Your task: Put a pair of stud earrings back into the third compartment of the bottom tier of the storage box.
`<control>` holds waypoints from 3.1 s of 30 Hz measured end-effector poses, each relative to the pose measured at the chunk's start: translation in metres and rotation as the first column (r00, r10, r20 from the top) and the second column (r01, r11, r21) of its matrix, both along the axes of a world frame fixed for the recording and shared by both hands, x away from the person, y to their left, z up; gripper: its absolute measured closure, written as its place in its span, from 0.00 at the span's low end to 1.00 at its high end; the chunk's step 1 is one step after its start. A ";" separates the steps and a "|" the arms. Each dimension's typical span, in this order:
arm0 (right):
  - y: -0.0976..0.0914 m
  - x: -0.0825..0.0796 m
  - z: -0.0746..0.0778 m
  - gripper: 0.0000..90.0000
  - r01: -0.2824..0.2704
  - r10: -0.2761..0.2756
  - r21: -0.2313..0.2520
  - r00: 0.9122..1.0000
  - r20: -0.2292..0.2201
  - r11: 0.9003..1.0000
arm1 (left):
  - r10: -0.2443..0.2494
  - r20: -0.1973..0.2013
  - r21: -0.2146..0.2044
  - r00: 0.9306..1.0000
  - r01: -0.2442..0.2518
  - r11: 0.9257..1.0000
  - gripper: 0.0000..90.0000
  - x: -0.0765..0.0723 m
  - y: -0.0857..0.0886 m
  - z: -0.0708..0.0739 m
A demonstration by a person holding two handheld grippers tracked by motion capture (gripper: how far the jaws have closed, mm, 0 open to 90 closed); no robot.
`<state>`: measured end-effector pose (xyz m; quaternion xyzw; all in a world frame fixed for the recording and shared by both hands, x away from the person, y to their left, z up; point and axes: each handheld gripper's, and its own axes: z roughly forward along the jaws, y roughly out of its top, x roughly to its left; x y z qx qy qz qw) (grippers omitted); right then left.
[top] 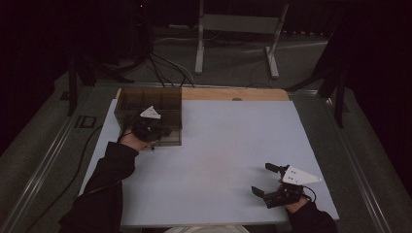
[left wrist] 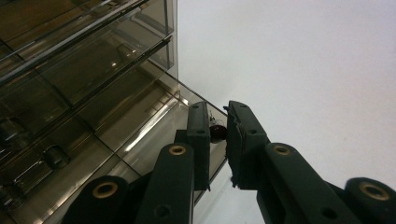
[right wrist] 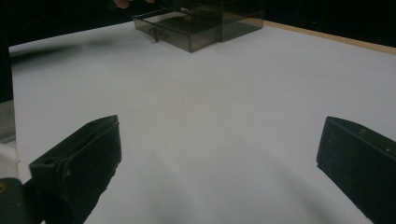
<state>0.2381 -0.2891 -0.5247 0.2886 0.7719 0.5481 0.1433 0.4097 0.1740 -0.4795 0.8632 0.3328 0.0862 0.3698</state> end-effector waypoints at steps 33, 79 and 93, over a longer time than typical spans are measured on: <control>0.000 0.000 -0.001 0.00 -0.008 0.008 -0.007 1.000 -0.003 1.000 | 0.086 -0.063 0.023 0.994 -0.085 0.996 0.89 0.013 -0.016 -0.019; 0.001 -0.001 0.000 0.00 -0.014 0.014 -0.004 1.000 -0.004 1.000 | 0.408 0.028 -0.037 0.912 -0.407 0.913 0.29 -0.061 0.014 -0.002; 0.001 -0.001 0.000 0.00 -0.014 0.014 -0.005 1.000 -0.003 1.000 | 0.421 0.045 0.041 0.906 -0.423 0.905 0.47 -0.084 0.015 -0.018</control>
